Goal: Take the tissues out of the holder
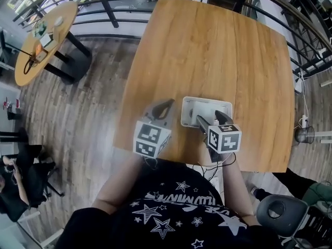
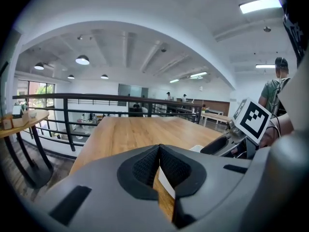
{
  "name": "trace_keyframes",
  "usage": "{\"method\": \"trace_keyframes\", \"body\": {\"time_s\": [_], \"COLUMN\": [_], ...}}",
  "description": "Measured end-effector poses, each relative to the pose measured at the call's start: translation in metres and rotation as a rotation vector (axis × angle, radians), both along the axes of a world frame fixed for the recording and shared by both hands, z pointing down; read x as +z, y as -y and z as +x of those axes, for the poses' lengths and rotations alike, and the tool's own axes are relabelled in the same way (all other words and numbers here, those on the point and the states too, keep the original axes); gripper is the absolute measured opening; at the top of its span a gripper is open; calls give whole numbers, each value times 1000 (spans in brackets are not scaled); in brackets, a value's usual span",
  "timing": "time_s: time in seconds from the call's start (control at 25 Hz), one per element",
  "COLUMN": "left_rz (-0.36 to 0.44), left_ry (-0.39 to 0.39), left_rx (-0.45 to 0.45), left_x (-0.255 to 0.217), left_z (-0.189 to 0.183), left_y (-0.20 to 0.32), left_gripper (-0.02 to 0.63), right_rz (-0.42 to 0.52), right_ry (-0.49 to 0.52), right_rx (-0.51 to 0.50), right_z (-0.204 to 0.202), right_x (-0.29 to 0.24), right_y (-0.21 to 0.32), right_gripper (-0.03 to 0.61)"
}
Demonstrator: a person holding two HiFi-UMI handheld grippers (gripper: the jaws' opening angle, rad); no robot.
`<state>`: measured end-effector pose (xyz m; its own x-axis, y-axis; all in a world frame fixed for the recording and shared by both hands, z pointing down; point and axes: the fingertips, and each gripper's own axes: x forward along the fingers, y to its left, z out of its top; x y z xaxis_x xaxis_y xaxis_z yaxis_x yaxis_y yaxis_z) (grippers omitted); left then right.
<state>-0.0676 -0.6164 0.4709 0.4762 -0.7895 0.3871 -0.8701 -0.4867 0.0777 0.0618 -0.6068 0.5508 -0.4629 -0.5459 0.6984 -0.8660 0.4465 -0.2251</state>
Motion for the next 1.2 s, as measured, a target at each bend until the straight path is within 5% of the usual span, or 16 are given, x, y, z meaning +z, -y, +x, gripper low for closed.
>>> {"method": "trace_keyframes", "body": {"time_s": [0.68,1.2], "left_rz": [-70,-101], "left_ry": [-24,-44], "left_rx": [175,197], "left_x": [35,47], "left_z": [-33,-46], "left_y": [55,58], "left_gripper": [11,11], "right_rz": [-168,-317], "right_ry": [-124,-249], "right_rx": [254,207], "right_z": [-3,-14], "right_x": [33,64], "right_y": [32,30], "right_gripper": [364,371]}}
